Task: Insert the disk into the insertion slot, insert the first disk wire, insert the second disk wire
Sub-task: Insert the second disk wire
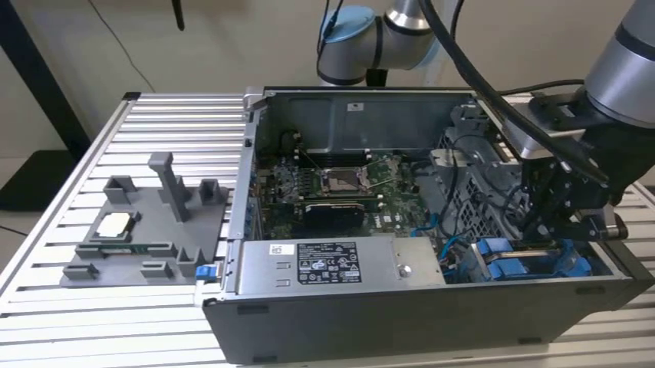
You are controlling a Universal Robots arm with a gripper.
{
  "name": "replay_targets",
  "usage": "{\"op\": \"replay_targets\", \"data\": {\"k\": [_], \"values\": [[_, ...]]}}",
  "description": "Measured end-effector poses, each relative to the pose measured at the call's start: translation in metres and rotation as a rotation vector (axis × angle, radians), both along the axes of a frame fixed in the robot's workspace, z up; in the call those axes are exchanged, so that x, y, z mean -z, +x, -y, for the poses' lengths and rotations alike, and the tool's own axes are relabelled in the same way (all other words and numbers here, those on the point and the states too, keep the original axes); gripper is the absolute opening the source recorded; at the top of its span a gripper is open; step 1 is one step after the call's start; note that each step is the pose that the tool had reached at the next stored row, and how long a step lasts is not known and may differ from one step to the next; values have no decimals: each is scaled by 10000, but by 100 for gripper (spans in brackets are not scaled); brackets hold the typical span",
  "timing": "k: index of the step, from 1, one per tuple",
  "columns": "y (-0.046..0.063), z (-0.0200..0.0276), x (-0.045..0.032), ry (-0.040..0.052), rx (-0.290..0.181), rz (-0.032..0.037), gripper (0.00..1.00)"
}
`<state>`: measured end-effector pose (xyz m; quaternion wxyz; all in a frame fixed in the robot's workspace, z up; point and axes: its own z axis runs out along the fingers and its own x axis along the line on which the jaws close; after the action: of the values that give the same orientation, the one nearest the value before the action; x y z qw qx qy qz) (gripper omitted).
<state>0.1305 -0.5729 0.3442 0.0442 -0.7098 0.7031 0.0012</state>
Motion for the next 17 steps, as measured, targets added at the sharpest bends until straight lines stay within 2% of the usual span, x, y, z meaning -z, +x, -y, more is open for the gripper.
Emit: {"op": "replay_targets", "data": {"k": [6, 11, 13, 15, 16, 17], "values": [[7, -1, 19, 9, 1, 0, 16], [9, -1, 77, 10, 1, 0, 16], [9, -2, 75, 18, 0, -2, 16], [9, -2, -2, 21, 1, -2, 18], [9, -2, -46, 19, 1, -2, 24], [9, -1, -92, 17, 0, -2, 24]]}}
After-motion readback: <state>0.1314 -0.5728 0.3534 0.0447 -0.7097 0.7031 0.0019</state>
